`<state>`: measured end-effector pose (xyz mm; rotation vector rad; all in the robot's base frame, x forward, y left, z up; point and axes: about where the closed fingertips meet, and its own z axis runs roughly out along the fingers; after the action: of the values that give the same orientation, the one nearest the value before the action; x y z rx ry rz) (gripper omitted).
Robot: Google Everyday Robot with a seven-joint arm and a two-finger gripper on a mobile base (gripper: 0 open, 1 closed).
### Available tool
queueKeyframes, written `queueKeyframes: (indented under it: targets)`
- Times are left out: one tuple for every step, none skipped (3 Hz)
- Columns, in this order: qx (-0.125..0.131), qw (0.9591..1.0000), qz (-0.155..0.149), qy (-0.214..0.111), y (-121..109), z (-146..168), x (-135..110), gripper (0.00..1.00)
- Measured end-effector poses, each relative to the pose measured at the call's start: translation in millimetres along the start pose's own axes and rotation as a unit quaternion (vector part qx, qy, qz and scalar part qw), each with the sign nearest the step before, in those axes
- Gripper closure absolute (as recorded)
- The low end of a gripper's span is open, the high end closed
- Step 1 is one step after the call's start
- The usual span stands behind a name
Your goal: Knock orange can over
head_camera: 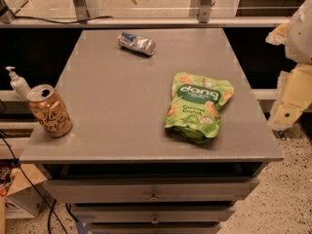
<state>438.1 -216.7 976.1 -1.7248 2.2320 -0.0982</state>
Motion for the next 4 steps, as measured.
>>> queueKeyframes:
  targets:
    - [0.0,1.0,0.0,0.0,0,0,0,0.0]
    - [0.004,0.9997,-0.019,-0.014,0,0,-10,0.0]
    - [0.004,0.9972,-0.039,-0.063,7,10,-51,0.0]
    - [-0.002,0.9879,-0.065,-0.141,17,27,-115,0.0]
